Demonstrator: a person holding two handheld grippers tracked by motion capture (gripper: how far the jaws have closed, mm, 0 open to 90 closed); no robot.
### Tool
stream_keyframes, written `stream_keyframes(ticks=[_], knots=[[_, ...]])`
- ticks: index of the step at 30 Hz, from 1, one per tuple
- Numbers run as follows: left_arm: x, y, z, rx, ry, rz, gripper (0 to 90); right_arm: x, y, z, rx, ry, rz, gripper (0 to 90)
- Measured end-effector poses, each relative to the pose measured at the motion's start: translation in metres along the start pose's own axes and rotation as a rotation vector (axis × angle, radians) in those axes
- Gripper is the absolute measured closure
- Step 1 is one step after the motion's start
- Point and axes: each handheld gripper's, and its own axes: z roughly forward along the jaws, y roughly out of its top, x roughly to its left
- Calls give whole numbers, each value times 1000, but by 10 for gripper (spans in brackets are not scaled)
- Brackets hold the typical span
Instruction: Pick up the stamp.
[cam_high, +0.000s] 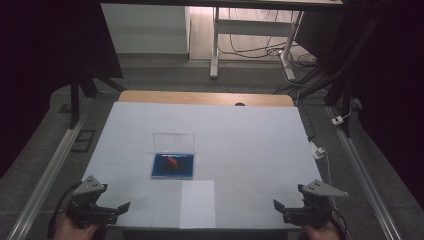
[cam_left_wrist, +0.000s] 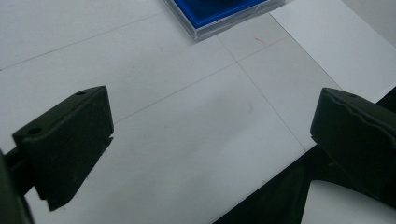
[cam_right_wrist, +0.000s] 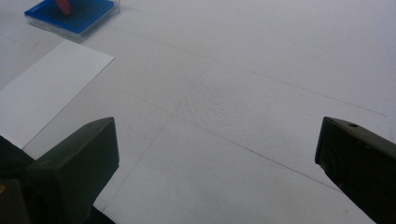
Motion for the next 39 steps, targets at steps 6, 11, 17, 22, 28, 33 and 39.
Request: stream_keyframes(ticks=[6, 11, 17, 22, 28, 33, 39], knots=[[1, 0, 0, -4, -7, -8, 0, -7, -1, -2, -19, -16, 54, 2], [1, 0, 0, -5, -12, -9, 0, -6, 0, 1, 12, 12, 39, 1], [1, 0, 1, 1, -20, 0, 0, -5, 1, 5, 50, 43, 17, 1], [0, 1, 1, 12, -11, 3, 0, -5, 1, 5, 50, 50, 11, 2], [0, 1, 1, 10, -8, 0, 0, -4, 1, 5, 50, 52, 0, 2], [-2, 3, 1, 5, 18, -7, 0, -3, 1, 5, 57, 53, -9, 2], [-5, 7, -1, -27, 11, -9, 0, -3, 1, 6, 59, 55, -9, 2]])
